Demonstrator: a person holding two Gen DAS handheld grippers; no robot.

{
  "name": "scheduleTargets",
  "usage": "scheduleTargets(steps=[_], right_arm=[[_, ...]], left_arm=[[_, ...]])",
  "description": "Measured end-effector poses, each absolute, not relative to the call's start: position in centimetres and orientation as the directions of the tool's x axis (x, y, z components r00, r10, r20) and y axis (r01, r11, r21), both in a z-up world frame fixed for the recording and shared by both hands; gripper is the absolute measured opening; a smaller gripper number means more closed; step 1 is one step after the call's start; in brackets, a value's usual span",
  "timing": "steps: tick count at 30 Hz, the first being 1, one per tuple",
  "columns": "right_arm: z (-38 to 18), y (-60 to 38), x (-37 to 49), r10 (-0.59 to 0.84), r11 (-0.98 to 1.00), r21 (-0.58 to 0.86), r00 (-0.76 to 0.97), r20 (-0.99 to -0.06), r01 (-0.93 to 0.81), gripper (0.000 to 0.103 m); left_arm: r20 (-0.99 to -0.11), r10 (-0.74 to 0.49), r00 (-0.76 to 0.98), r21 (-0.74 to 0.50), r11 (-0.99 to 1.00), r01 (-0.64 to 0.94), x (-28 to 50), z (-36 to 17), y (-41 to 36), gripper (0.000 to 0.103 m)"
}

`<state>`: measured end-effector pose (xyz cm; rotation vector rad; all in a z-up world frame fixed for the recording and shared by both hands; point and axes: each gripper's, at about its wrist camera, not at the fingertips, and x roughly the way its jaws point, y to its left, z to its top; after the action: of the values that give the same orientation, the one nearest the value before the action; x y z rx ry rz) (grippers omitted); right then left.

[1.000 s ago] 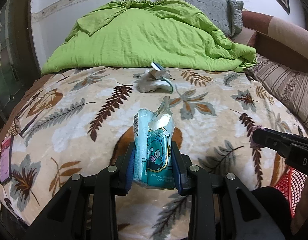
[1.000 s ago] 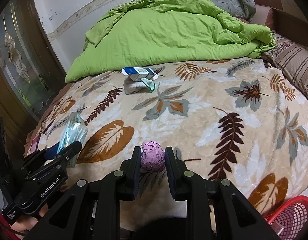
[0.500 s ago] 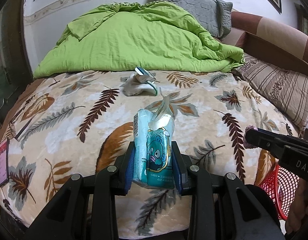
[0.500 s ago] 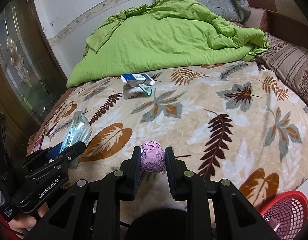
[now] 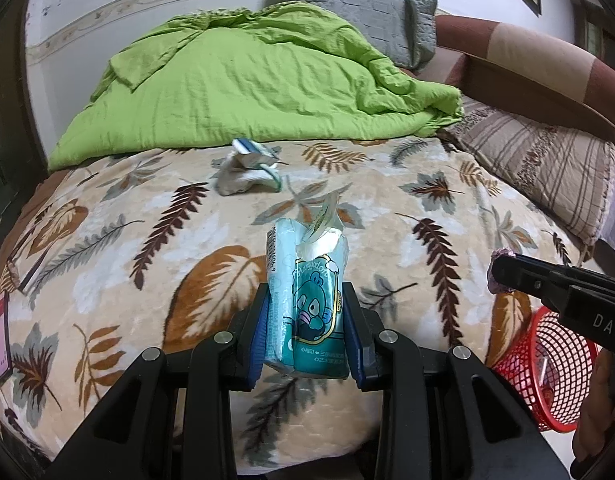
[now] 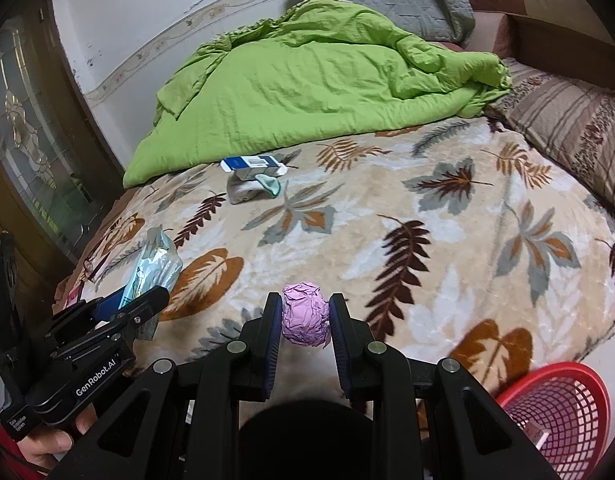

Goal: Collect trash
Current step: 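Carry the wet-wipe pack and foil ball over the red wastebasket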

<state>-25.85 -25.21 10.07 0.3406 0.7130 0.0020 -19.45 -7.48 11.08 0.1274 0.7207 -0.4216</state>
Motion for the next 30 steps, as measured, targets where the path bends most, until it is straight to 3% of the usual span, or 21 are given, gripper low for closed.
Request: scheduleTargets(steps=[18, 30], right_arm=[[8.6, -33.1, -33.7, -0.019, 0.875, 0.335, 0.716, -0.698, 0.350, 0.026], [8.0, -39.0, -40.4, -0.127, 0.771, 0.354, 0.673, -0.728, 0.529, 0.026]], left_arm=[[-0.699, -0.484, 0.526, -0.034, 0.757, 0.652, -22.6, 11.3, -16.5, 0.032], [-0.752, -0.572, 0.328, -0.114, 0.602, 0.790, -25.8, 10.9, -23.1, 0.032]])
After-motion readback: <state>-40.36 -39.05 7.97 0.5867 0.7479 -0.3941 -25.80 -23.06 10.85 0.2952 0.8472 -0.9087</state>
